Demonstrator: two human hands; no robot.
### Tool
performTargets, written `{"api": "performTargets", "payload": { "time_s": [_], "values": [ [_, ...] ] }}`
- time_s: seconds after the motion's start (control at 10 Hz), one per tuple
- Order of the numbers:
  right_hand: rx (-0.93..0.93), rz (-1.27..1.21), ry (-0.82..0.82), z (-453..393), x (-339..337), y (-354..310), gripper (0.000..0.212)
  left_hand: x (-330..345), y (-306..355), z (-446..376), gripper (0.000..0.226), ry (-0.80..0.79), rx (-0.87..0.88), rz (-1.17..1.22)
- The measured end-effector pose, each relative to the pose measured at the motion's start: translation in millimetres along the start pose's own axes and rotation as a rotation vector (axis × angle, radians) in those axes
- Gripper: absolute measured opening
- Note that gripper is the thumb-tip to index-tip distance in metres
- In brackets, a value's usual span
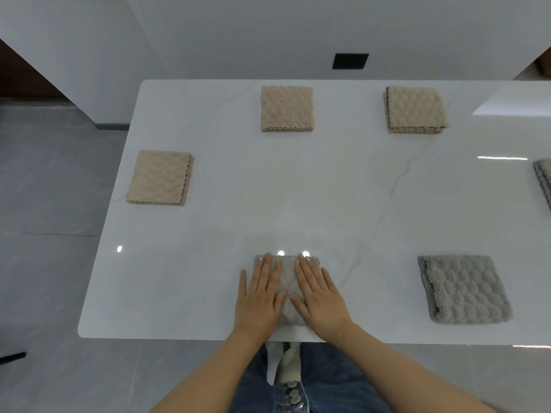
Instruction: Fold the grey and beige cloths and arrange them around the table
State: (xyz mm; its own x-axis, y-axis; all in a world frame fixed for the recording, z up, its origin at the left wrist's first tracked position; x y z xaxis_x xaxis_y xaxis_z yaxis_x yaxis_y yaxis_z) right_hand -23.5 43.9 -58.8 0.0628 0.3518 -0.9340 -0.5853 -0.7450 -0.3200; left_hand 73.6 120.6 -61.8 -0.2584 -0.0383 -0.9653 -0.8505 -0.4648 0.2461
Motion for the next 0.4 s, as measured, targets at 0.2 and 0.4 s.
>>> {"api": "performTargets", "payload": {
  "time_s": [0.2,0.4],
  "values": [
    [-0.033,0.051,0.002,-1.0,1.0,2.3,0.063,-0.1,1.9,-1.2,0.059,0.012,0.017,-0.040],
    [-0.086,0.015,0.188,-30.3,-72.2,-5.8,0.060,-68.8,-10.9,-41.4,0.062,0.162,-0.006,-0.043]
  ]
}}
Point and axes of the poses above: each hand's wrist, its own z-axis away from the middle knuckle, its own x-axis out of the palm, y = z × x, the point moved 9 cm from there along -z, towards the middle knuckle, and after that the axes turned 8 degrees about y, right-handed, at the moved point
